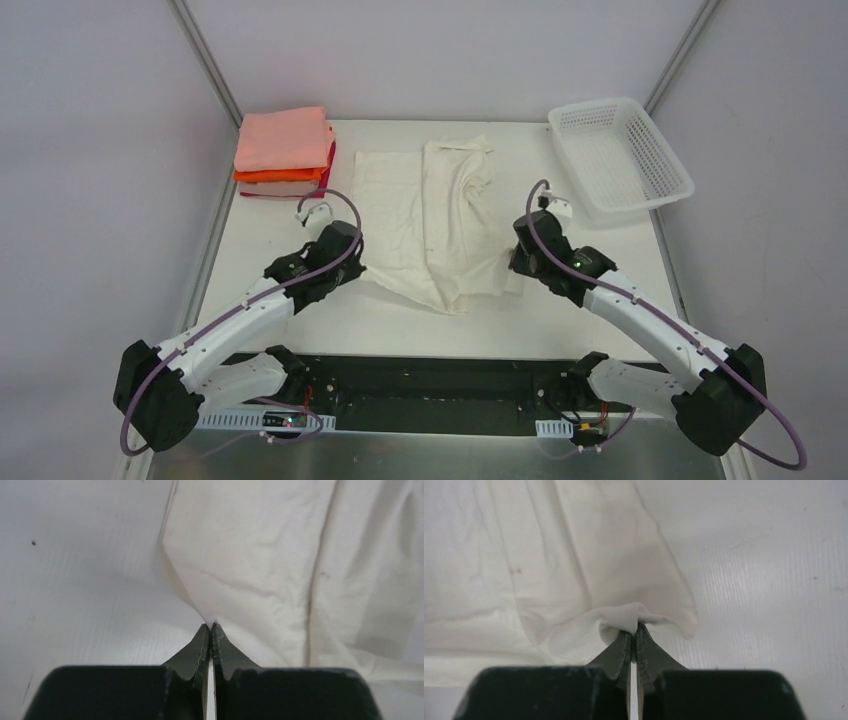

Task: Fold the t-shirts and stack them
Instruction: Flatten out the tshirt

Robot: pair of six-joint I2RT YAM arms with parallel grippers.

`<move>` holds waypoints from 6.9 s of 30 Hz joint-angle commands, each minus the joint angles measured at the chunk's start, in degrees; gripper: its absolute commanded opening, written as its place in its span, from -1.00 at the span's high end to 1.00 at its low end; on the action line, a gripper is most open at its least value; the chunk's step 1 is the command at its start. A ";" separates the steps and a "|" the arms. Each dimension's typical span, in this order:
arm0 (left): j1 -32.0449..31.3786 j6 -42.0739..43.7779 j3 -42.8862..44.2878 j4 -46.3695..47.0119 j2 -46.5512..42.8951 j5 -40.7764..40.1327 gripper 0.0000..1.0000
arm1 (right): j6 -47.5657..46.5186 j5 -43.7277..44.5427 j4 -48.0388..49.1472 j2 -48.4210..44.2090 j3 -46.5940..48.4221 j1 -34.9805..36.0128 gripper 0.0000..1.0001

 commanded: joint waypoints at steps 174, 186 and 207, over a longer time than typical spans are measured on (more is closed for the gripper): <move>12.56 22.54 15.74 12.12 39.12 23.11 -0.98 | -3.32 -18.52 14.34 62.19 58.81 -26.20 -0.99; 12.51 23.05 15.87 12.12 39.34 23.11 -0.98 | -0.65 -17.53 16.65 68.40 61.55 -26.45 -0.99; 12.47 22.58 15.44 12.42 39.24 26.59 -0.98 | 1.36 -16.46 25.71 85.92 91.63 -25.50 -0.99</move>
